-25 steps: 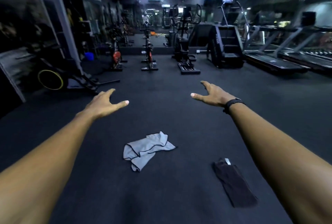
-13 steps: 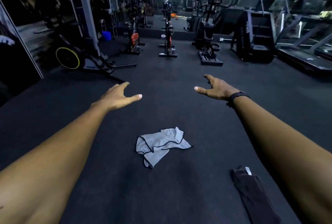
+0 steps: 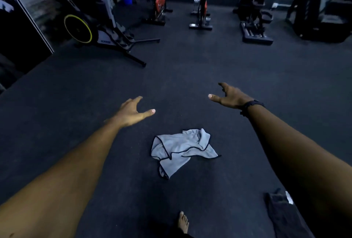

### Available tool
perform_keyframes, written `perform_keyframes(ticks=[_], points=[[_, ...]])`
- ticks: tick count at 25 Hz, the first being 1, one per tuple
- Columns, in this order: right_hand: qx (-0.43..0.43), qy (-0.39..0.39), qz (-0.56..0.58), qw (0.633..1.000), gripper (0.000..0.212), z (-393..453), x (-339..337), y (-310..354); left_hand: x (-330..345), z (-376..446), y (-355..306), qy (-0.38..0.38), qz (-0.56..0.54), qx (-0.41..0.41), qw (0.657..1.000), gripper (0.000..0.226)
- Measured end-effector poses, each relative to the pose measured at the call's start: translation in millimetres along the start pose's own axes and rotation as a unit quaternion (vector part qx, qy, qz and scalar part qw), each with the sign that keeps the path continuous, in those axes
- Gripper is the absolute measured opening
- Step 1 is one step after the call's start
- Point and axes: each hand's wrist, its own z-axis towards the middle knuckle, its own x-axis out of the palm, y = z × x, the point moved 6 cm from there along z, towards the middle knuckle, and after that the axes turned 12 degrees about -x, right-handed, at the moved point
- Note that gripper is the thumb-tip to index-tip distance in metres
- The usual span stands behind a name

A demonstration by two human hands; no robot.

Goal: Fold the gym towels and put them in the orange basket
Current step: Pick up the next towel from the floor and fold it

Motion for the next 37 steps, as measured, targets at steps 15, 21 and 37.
perform_keyframes(ticks=[15,21,37], points=[[0.063,0.149,-0.018,0.987,0.077,222,278,-131,146,313,49,0.139,0.042,-0.02,0.989,0.091],[0.089,0.182,-0.005,0.979,0.079,284,474,-213,310,424,118,0.198,0.037,0.005,0.979,0.07],[0.027,0.18,-0.103,0.978,0.068,332,857,-352,571,550,362,0.197,0.102,-0.113,0.968,0.071]])
